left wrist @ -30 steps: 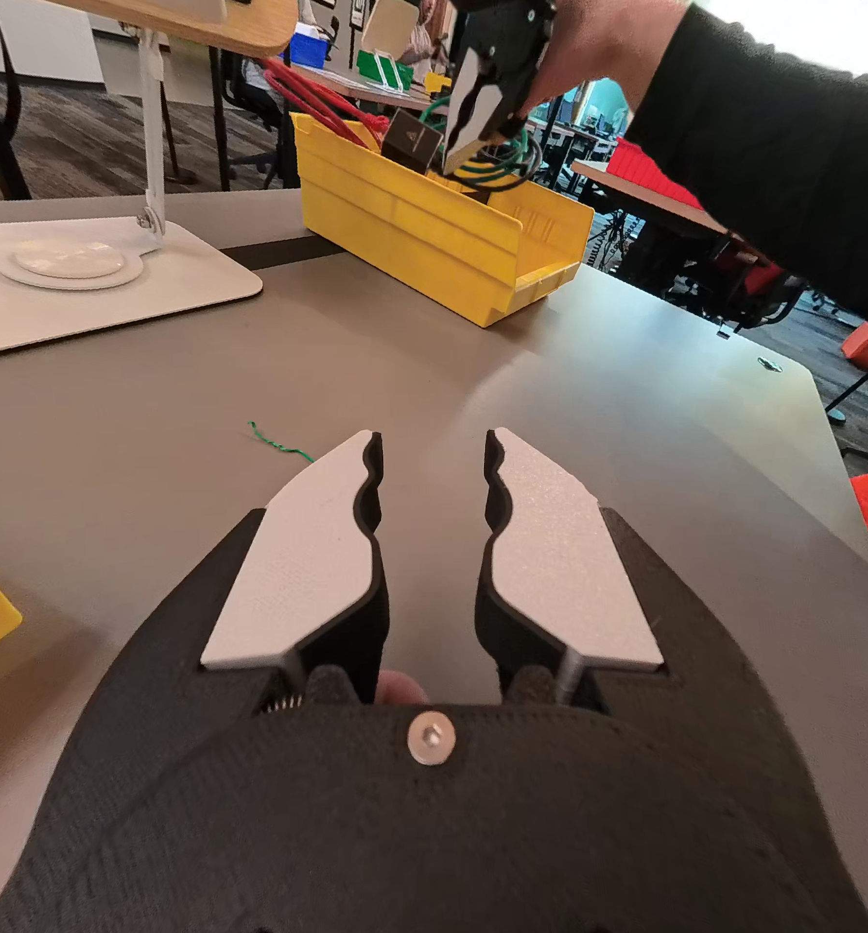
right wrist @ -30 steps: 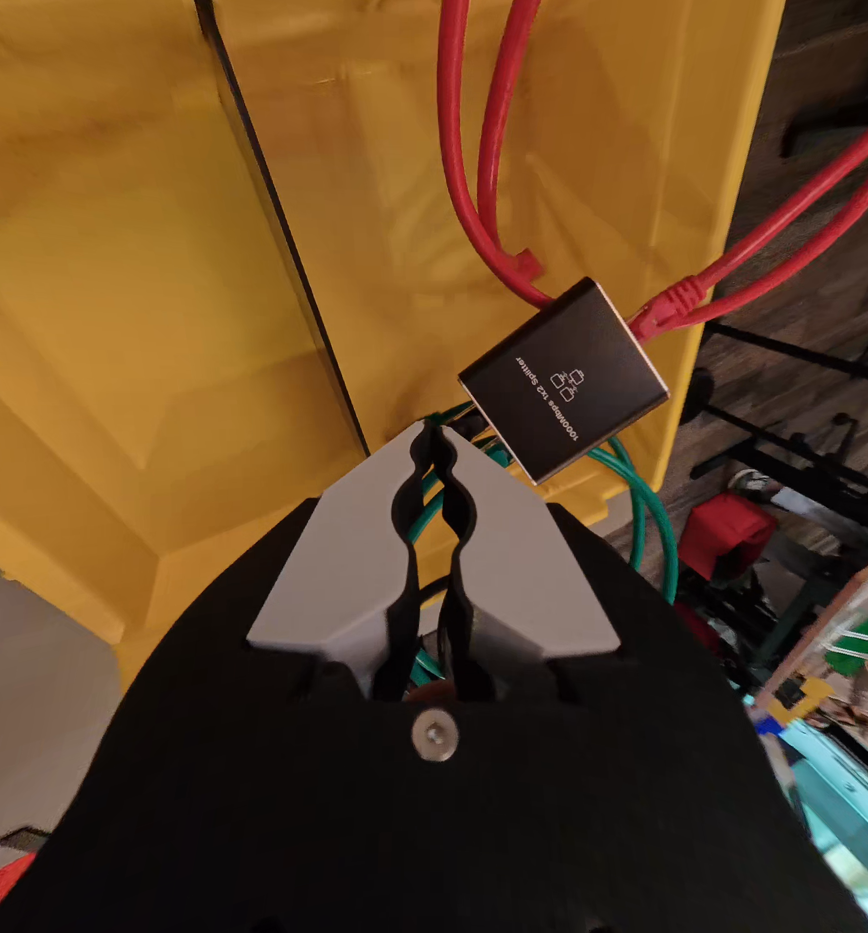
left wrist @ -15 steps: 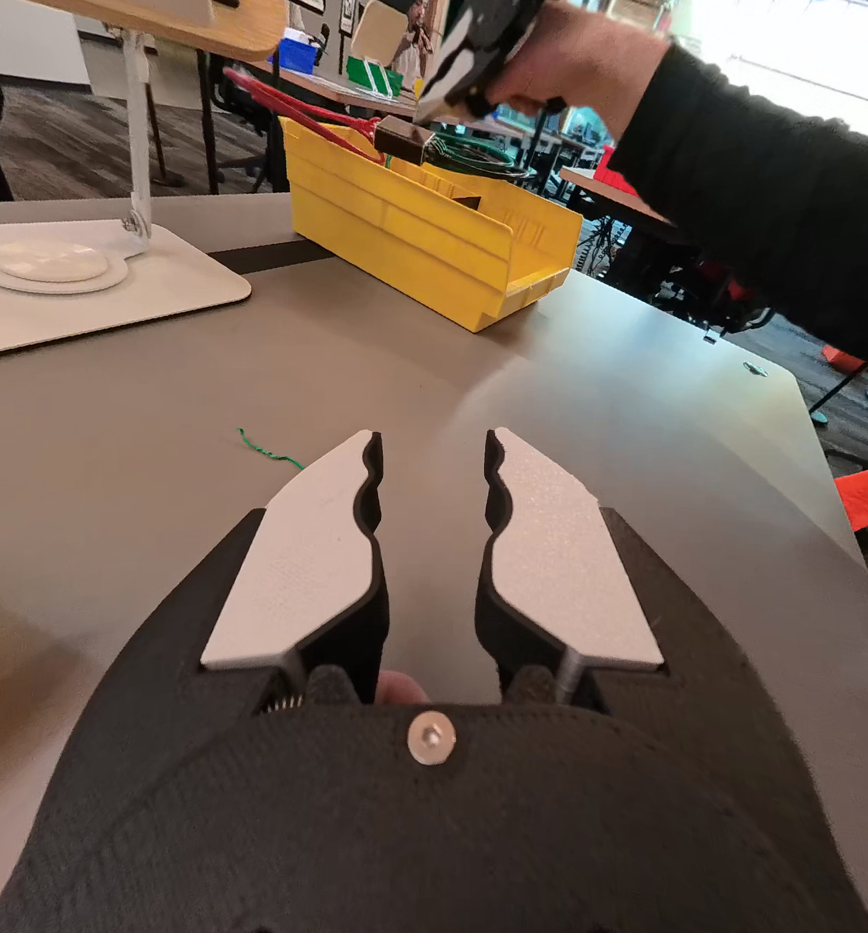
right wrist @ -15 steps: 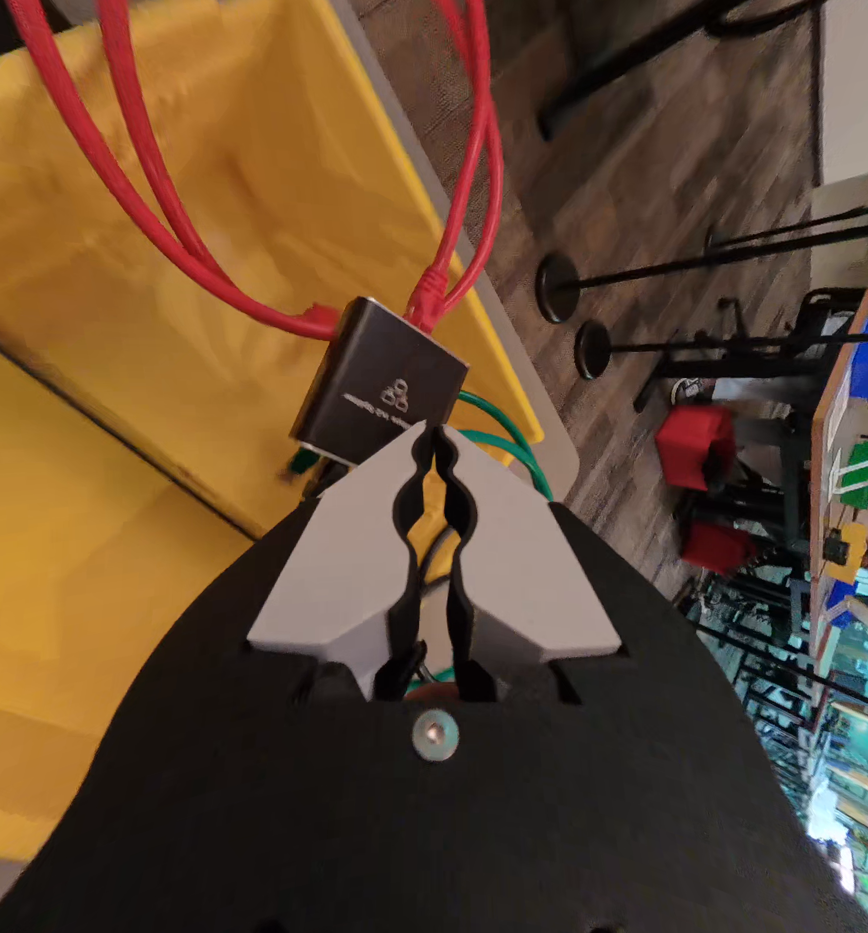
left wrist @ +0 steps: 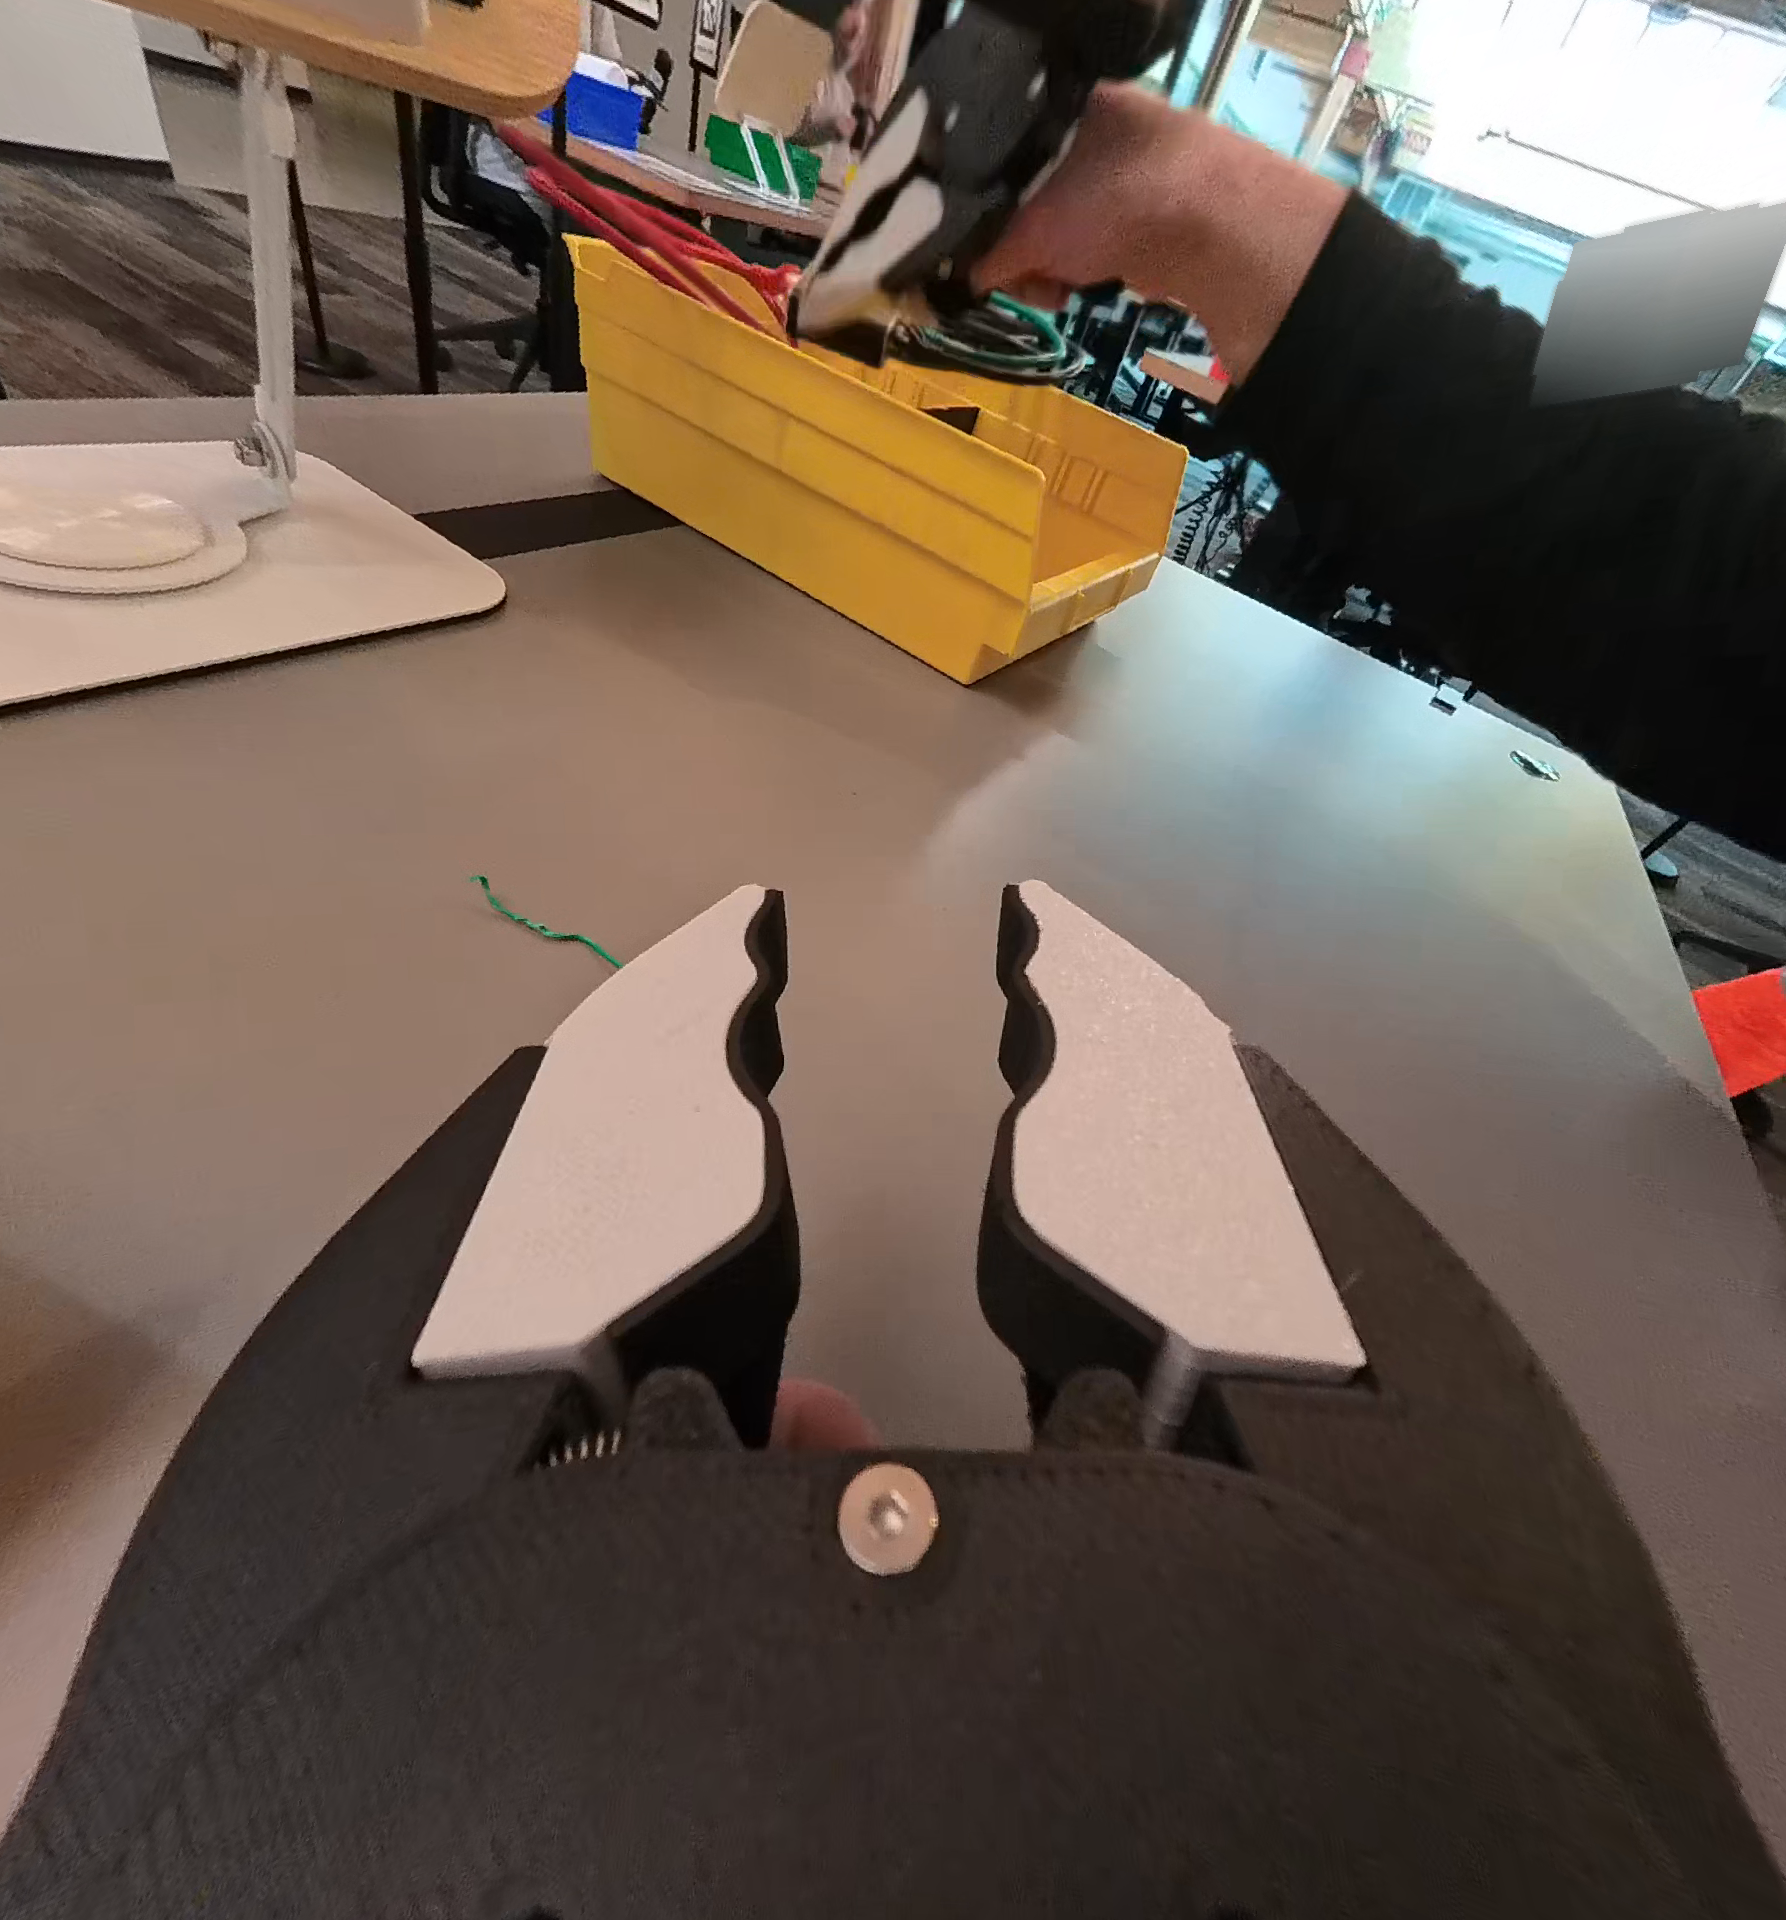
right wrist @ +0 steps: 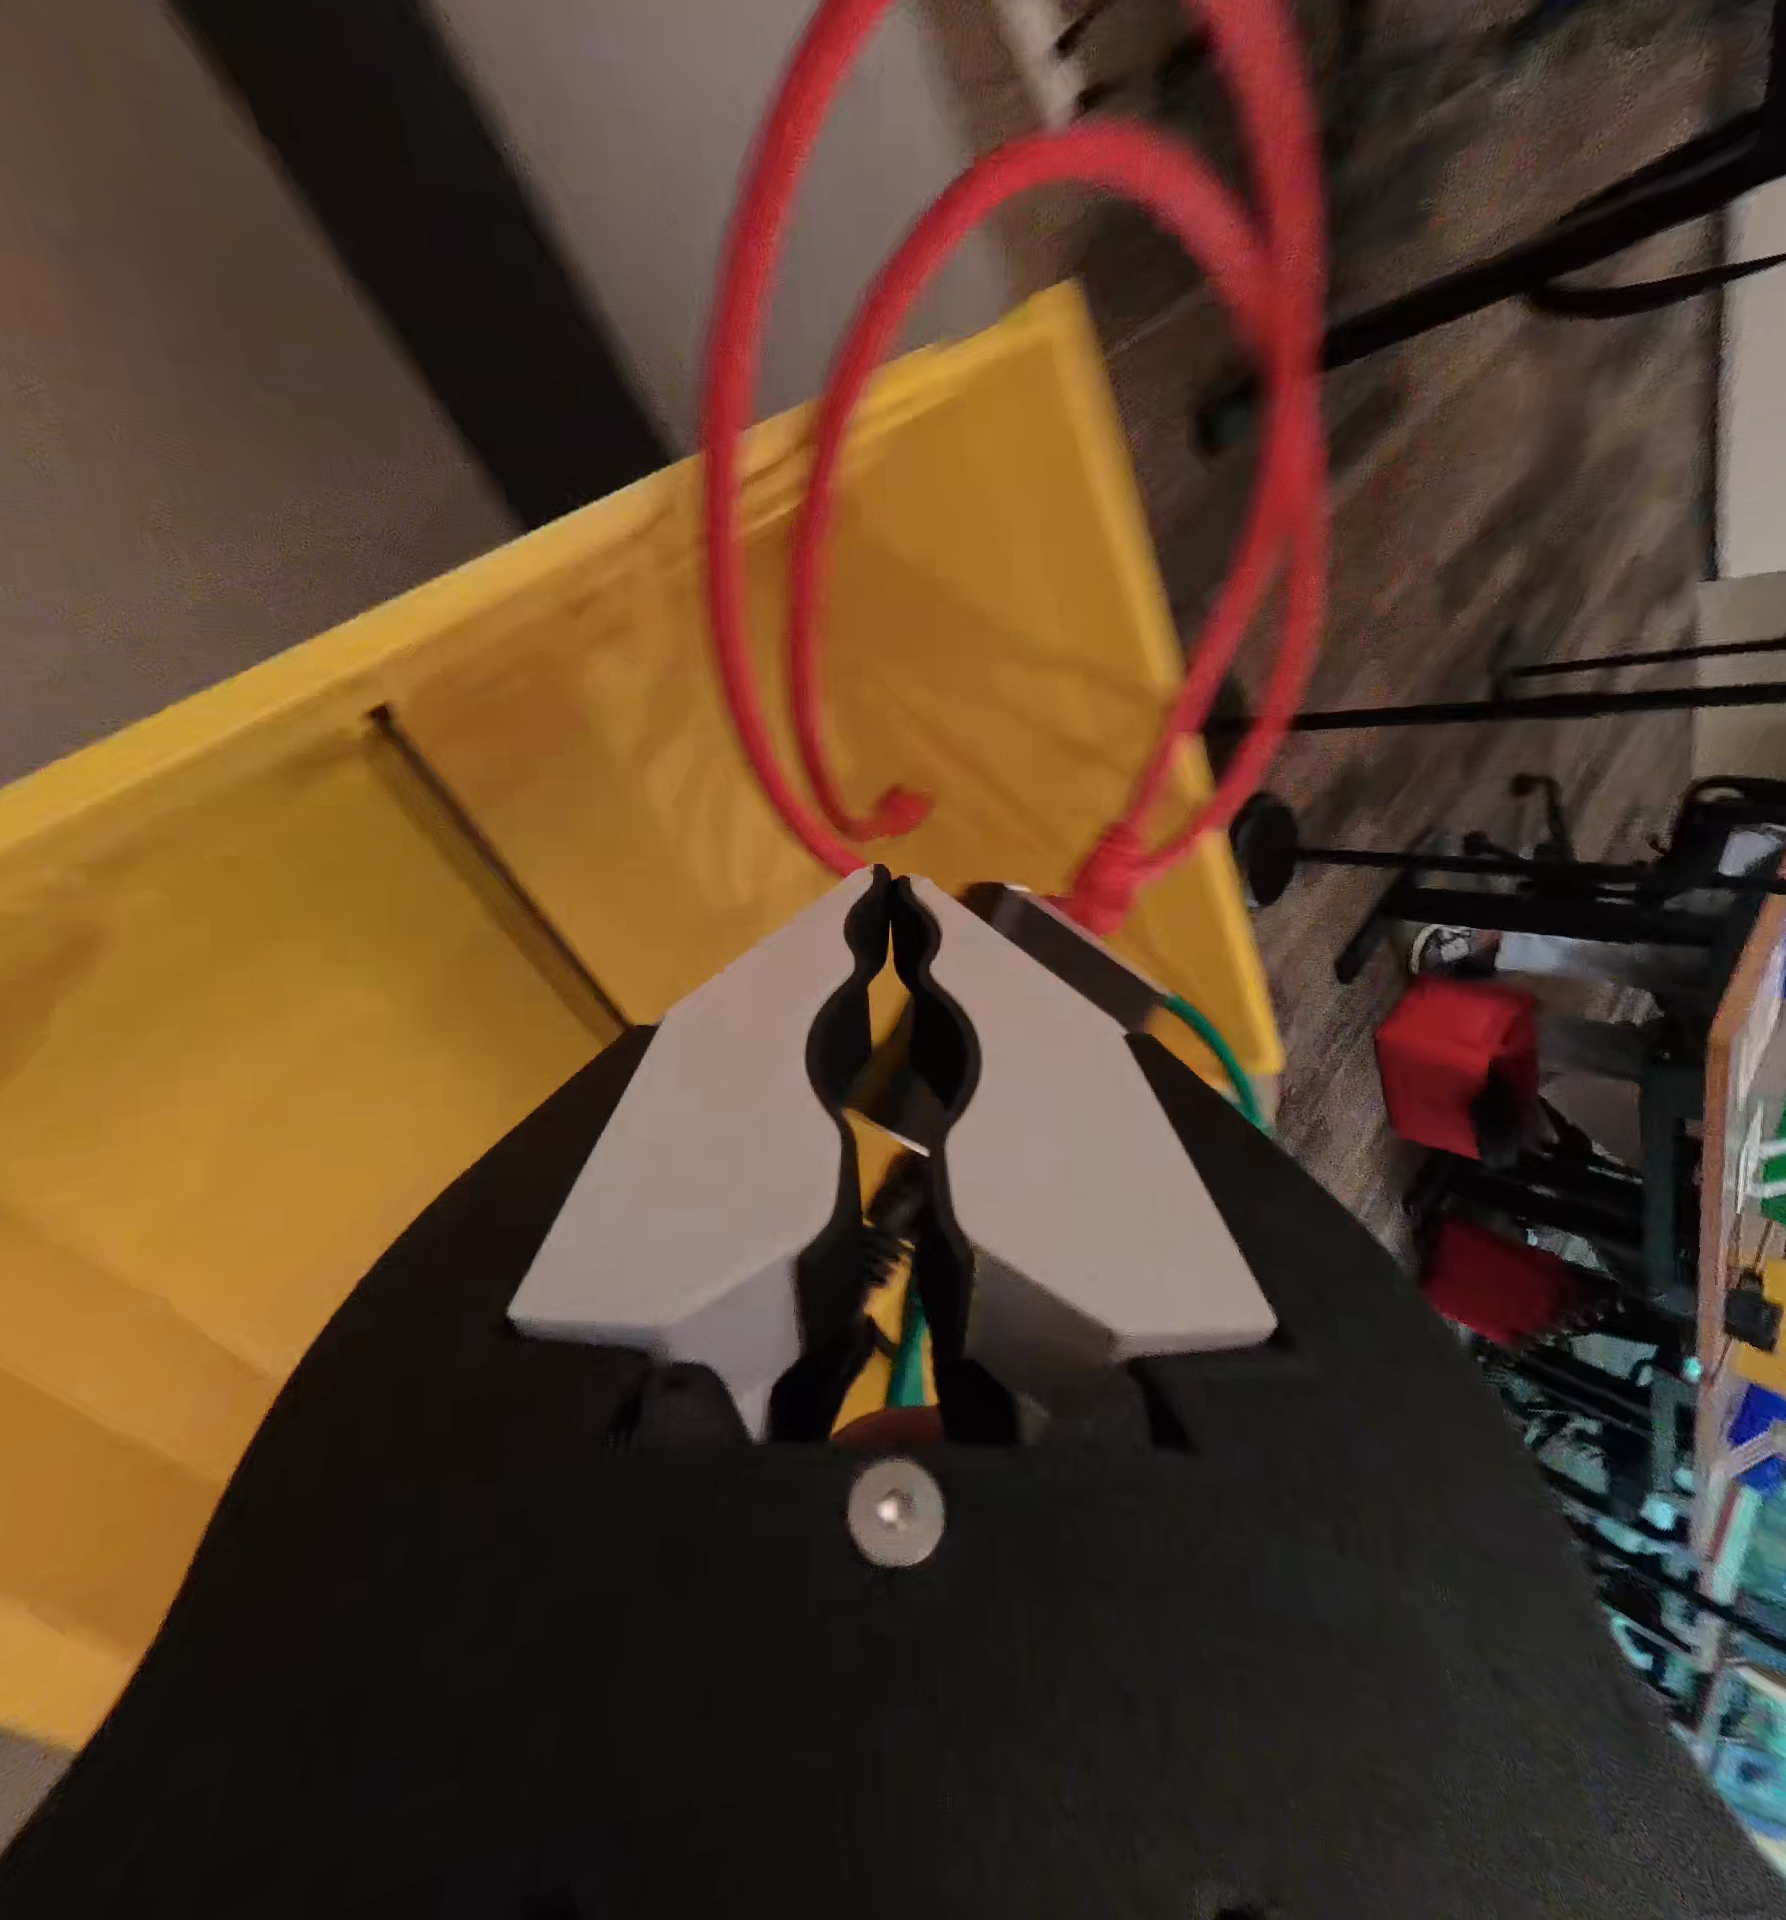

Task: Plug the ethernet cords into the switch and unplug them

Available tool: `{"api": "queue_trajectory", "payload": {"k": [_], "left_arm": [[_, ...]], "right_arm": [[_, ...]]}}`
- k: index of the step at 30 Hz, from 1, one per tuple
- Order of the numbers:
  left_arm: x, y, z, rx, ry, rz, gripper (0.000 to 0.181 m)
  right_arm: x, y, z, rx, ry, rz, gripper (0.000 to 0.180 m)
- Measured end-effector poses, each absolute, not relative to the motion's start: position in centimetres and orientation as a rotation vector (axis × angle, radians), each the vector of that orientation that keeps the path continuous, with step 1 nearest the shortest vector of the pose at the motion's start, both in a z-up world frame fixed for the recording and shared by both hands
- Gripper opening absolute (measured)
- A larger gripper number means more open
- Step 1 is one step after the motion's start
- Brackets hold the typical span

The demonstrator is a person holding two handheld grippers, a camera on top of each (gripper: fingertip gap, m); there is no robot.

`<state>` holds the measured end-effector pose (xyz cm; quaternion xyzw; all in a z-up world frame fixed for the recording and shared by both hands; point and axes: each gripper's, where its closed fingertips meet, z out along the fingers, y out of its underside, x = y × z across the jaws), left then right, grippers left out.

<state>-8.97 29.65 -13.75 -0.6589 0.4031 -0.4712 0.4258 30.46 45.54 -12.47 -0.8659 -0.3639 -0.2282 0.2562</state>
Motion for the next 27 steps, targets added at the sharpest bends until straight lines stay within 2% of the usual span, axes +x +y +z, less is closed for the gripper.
{"api": "queue_trajectory", "payload": {"k": [3,4,5,6,8,10,13,20,23,24,27], "left_arm": [[-8.9,29.9,-13.8,-1.659,0.997,-1.203,0.038],[-8.9,29.9,-13.8,-1.658,0.993,-1.205,0.038],[-8.9,29.9,-13.8,-1.658,0.995,-1.204,0.038],[-8.8,29.8,-13.8,-1.654,0.998,-1.201,0.038],[-8.8,29.7,-13.8,-1.652,1.006,-1.196,0.038],[-8.6,29.7,-13.8,-1.655,1.005,-1.208,0.038],[-8.4,29.7,-13.8,-1.657,1.009,-1.207,0.038],[-8.3,29.7,-13.9,-1.659,1.008,-1.203,0.038],[-8.2,29.6,-13.9,-1.657,1.015,-1.201,0.038],[-8.2,29.6,-13.8,-1.653,1.016,-1.198,0.038],[-8.3,29.5,-13.8,-1.650,1.014,-1.198,0.038]], "right_arm": [[32.8,46.2,-8.8,-2.302,-0.759,-0.532,0.000],[34.2,46.2,-8.4,-2.318,-0.664,-0.481,0.013],[35.5,46.1,-8.0,-2.335,-0.582,-0.443,0.034],[36.5,45.9,-7.8,-2.344,-0.523,-0.420,0.042],[36.9,45.6,-8.0,-2.365,-0.479,-0.351,0.041],[36.2,45.4,-9.5,-2.427,-0.482,-0.249,0.048],[35.8,45.2,-12.0,-2.524,-0.538,-0.247,0.033],[34.8,45.9,-13.3,-2.582,-0.728,-0.336,0.028],[34.2,45.7,-16.0,-2.678,-0.838,-0.346,0.012],[34.4,45.8,-17.2,-2.700,-0.871,-0.388,0.000],[33.3,46.5,-18.8,-2.708,-0.887,-0.375,0.000]]}}
